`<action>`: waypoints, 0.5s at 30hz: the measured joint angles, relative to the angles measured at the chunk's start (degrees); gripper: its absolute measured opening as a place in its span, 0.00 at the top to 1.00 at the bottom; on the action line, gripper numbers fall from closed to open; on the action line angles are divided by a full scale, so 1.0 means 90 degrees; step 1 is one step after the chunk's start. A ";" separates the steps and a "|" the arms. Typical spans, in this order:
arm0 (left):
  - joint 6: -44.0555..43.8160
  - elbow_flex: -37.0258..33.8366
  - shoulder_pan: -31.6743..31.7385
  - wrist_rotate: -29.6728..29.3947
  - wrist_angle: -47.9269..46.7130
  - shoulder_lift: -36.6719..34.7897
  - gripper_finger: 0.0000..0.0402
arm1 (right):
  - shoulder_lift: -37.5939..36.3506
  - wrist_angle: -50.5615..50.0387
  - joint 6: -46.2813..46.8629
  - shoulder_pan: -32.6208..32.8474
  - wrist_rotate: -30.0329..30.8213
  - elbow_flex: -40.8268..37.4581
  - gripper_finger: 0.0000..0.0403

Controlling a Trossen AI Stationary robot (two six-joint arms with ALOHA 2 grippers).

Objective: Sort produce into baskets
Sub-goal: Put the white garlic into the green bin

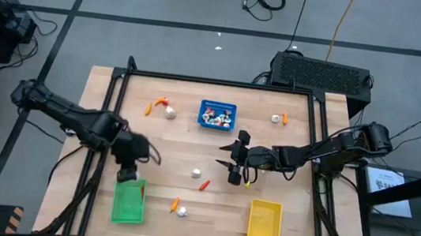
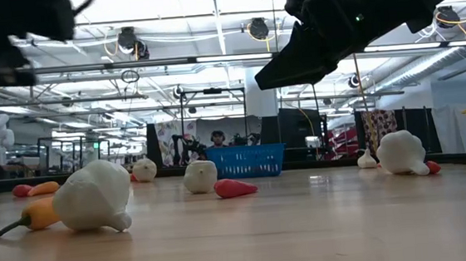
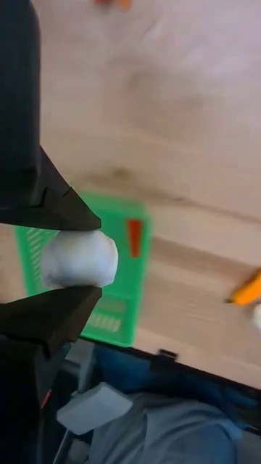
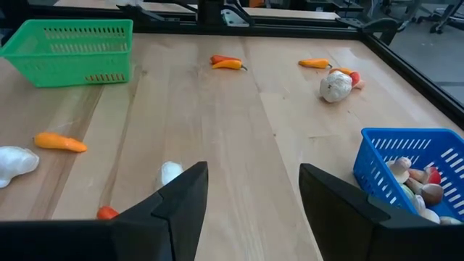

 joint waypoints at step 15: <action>-0.1622 -0.0059 -0.1736 -0.1159 0.0615 0.0630 0.65 | 0.0000 -0.0024 -0.0121 0.0000 0.0000 0.0002 0.48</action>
